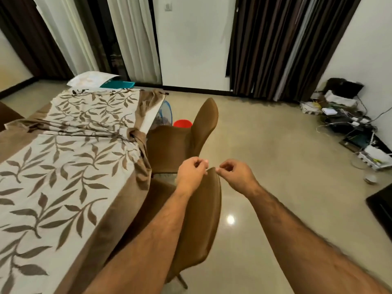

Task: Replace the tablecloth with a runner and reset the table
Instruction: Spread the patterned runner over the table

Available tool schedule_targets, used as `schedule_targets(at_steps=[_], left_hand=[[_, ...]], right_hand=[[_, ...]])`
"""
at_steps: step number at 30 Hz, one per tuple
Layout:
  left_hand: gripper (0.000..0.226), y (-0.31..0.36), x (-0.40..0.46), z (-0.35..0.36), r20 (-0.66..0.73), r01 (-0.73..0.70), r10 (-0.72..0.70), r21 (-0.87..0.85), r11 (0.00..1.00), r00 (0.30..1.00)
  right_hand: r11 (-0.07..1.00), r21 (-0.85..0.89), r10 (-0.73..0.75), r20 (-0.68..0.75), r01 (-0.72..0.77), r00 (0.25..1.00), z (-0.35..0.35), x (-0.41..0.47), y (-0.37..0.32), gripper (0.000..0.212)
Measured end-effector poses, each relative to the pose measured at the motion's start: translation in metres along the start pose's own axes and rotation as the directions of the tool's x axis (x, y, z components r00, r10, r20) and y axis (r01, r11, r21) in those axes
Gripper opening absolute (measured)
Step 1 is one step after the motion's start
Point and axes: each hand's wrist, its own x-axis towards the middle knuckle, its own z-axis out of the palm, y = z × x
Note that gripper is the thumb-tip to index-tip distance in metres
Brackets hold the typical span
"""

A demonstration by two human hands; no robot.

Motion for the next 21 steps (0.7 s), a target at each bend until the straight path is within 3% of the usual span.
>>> schedule_targets(at_steps=[3,5,11,14,17,21], left_hand=[[0.024,0.037,0.002,0.049,0.076,0.209,-0.198,-0.492,0.845,0.977],[0.026,0.049,0.016,0.078,0.122,0.237,-0.204,-0.554,0.798,0.971],[0.027,0.061,0.122,0.139,0.065,0.237,-0.235,-0.480,0.845,0.970],[0.021,0.071,0.180,0.162,-0.036,0.195,-0.221,-0.350,0.916,0.975],[0.014,0.095,0.239,0.169,-0.223,0.118,-0.148,-0.141,0.983,0.964],[0.012,0.132,0.317,0.165,-0.344,0.138,-0.111,0.053,0.989,0.933]], right_hand=[[0.932,0.360,0.024,0.043,-0.037,0.999,-0.042,0.021,0.020,0.019],[0.883,0.467,0.013,0.057,-0.038,0.998,-0.060,0.041,0.032,0.018],[0.907,0.420,-0.022,0.113,-0.028,0.993,-0.092,0.146,0.068,0.020],[0.931,0.364,-0.019,0.139,-0.034,0.990,-0.115,0.221,0.080,0.019],[0.963,0.270,-0.056,0.143,0.015,0.988,-0.139,0.298,0.078,0.016],[0.983,0.107,-0.163,0.150,0.148,0.975,-0.169,0.397,0.062,0.012]])
